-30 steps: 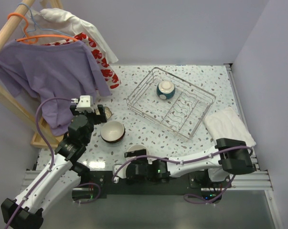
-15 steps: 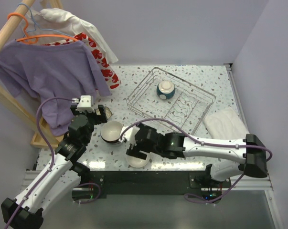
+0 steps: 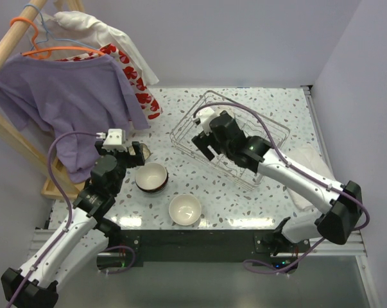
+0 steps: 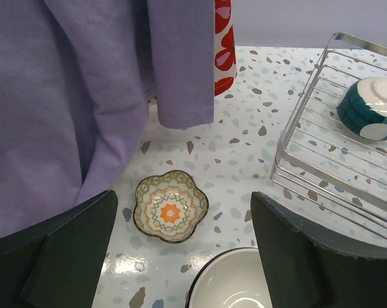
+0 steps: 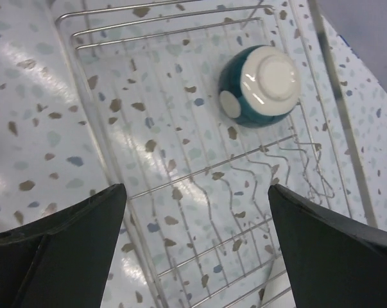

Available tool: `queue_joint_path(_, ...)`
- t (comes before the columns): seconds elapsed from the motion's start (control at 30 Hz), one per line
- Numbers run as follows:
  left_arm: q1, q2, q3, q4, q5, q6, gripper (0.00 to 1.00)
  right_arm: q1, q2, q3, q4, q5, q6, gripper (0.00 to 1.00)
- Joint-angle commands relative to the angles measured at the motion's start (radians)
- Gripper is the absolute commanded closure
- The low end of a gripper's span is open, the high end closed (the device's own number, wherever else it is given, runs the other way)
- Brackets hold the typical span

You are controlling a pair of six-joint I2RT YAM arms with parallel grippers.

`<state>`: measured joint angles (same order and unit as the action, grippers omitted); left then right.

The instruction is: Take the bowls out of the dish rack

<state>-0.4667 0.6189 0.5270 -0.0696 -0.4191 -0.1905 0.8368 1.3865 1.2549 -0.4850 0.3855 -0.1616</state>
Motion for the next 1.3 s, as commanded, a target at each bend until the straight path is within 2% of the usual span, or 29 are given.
queue_joint_path(0.0,0.007,-0.018,0.013,0.022,0.029,-0.003,0.1,-0.103,0.117,0.118,0.043,-0.003,-0.073,0.02)
queue_joint_path(0.17,0.005,-0.012,0.014,0.021,0.043,-0.007,0.09,-0.189,0.247,0.216,0.098,-0.028,-0.139,0.01)
queue_joint_path(0.4,0.005,-0.03,0.021,0.004,0.019,-0.006,0.09,-0.203,0.427,0.32,0.117,-0.004,-0.3,0.01)
queue_joint_path(0.63,0.005,-0.028,0.019,0.005,0.032,-0.006,0.08,-0.203,0.558,0.345,0.193,0.121,-0.386,0.01)
queue_joint_path(1.03,0.005,-0.028,0.021,0.002,0.048,-0.007,0.08,-0.202,0.68,0.368,0.22,0.174,-0.501,0.01)
queue_joint_path(1.27,0.003,-0.028,0.019,0.01,0.082,-0.012,0.08,-0.197,0.733,0.336,0.312,0.263,-0.582,0.01)
